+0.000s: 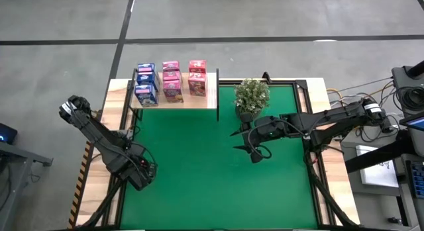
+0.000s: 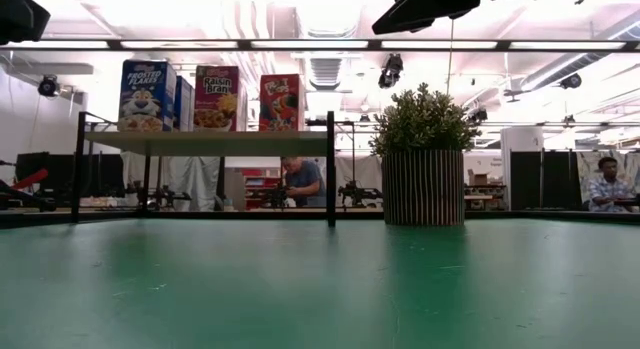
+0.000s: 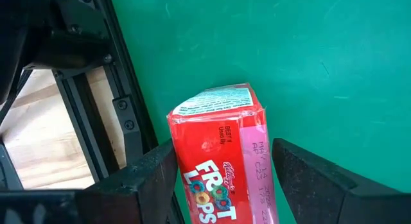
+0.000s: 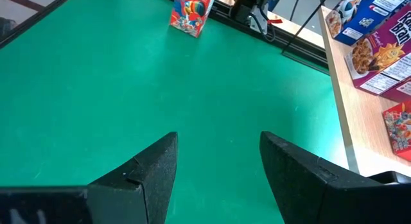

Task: Stack cereal on shelf
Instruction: Put the red cereal box on the shelf

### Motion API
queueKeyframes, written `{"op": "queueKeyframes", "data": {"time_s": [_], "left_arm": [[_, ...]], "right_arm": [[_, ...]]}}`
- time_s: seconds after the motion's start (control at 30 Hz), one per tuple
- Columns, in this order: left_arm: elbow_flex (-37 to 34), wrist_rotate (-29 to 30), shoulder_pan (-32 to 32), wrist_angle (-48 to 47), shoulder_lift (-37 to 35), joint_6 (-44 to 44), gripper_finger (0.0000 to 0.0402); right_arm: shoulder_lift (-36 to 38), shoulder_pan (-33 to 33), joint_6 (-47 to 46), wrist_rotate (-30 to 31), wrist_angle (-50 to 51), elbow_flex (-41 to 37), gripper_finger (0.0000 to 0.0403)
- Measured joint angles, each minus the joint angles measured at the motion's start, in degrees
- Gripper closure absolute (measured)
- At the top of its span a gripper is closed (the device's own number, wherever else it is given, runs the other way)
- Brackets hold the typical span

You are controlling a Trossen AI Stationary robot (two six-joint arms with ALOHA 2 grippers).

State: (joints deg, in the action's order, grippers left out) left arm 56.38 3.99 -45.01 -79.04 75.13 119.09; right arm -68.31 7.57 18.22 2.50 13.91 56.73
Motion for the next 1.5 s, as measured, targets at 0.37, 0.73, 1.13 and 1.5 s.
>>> {"op": "queueKeyframes", "data": {"time_s": [0.37,0.73,1.13,1.5], "left_arm": [[0.04,-0.04,0.00,0.52,0.00,-0.04,0.0169],[0.07,-0.11,0.00,1.01,0.00,-0.04,0.0171],[0.11,-0.22,0.00,1.51,0.00,-0.04,0.0171],[0.11,-0.20,0.00,1.79,0.00,-0.04,0.0171]], "right_arm": [[0.00,0.00,0.00,0.02,0.02,0.00,0.0193],[0.00,0.00,0.00,0.02,0.13,0.02,0.0193],[0.00,0.00,0.00,0.04,0.35,0.07,0.0193],[0.00,0.00,0.00,0.04,0.35,0.07,0.0193]]}}
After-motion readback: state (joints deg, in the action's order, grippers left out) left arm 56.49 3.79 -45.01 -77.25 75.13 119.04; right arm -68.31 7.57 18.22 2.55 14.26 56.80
